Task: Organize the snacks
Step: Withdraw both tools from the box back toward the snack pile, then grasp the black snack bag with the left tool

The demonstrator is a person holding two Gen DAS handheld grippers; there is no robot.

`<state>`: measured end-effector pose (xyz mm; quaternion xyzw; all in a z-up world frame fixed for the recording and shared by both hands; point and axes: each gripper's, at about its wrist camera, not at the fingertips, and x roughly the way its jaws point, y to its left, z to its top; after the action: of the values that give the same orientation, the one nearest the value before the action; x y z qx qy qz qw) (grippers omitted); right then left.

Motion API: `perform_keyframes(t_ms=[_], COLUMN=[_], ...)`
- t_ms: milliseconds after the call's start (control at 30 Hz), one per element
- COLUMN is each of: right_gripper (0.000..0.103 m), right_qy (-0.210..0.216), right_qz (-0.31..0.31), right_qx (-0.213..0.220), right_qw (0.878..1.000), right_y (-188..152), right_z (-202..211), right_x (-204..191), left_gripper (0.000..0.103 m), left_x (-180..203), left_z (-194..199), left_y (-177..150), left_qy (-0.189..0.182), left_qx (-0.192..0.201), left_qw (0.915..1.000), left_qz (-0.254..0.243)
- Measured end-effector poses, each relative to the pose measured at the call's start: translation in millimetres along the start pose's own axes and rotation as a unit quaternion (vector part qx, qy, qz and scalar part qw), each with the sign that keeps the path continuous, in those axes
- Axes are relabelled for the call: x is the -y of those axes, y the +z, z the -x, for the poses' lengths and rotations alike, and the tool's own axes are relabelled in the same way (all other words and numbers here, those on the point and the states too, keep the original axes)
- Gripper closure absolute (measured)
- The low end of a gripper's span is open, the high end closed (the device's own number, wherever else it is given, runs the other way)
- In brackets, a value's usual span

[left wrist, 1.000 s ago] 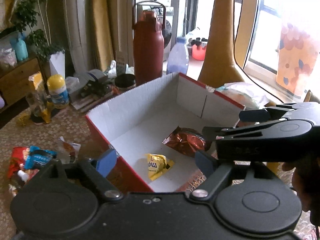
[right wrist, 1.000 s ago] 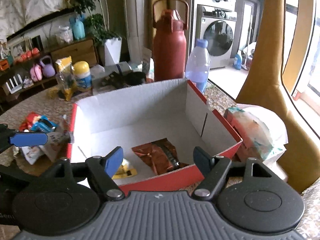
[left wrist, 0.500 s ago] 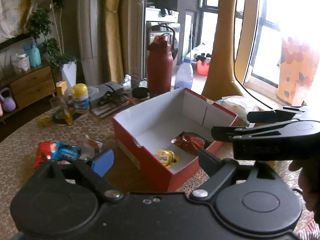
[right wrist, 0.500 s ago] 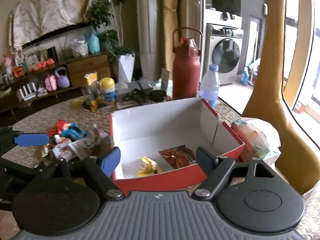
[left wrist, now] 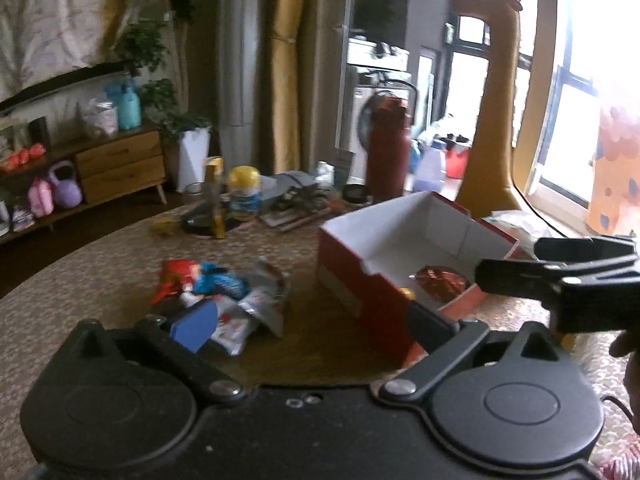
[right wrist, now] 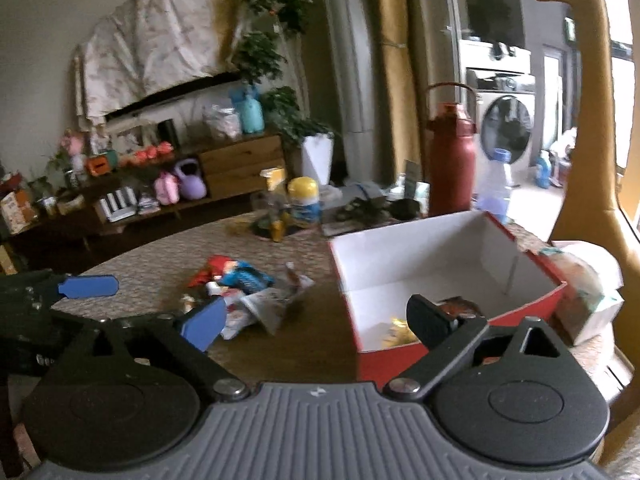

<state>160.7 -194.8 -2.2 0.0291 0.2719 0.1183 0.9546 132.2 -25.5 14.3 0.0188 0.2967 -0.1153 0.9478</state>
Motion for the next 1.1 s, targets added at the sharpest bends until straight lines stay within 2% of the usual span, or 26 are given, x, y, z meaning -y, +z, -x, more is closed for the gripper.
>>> perform_keyframes(t_ms=[300, 500, 733, 933, 1100], right_gripper=[0.001, 0.001, 0.001, 0.001, 0.001], right_qy=[0.048, 0.061, 0.058, 0.050, 0.033], right_qz=[0.003, 0.008, 0.018, 0.052, 0.029], right_qx=[0.003, -0.014, -0.035, -0.061, -0.073], right_qw=[0.999, 0.998, 0.998, 0.996, 0.996], right_y=[-16, -26, -33, -37, -17], right_z=[-18, -43, -78, -115, -154], right_x=[-37, -55, -61, -71, -72], left_gripper=[0.000, 0.000, 0.000, 0.000, 0.000], left_x=[-71, -108, -128, -135, -137], left_z=[21, 19, -3, -30, -53], left_y=[-15, -29, -53, -74, -87], left_qy=[0.058, 0.091, 0.089, 0.084, 0.082], left_qx=[0.021, 0.014, -0.013, -0.041, -0.060], left_qw=[0.9969, 0.9936, 0.9937, 0.9932, 0.9925], left_qz=[0.048, 0.065, 0.068, 0.069, 0.067])
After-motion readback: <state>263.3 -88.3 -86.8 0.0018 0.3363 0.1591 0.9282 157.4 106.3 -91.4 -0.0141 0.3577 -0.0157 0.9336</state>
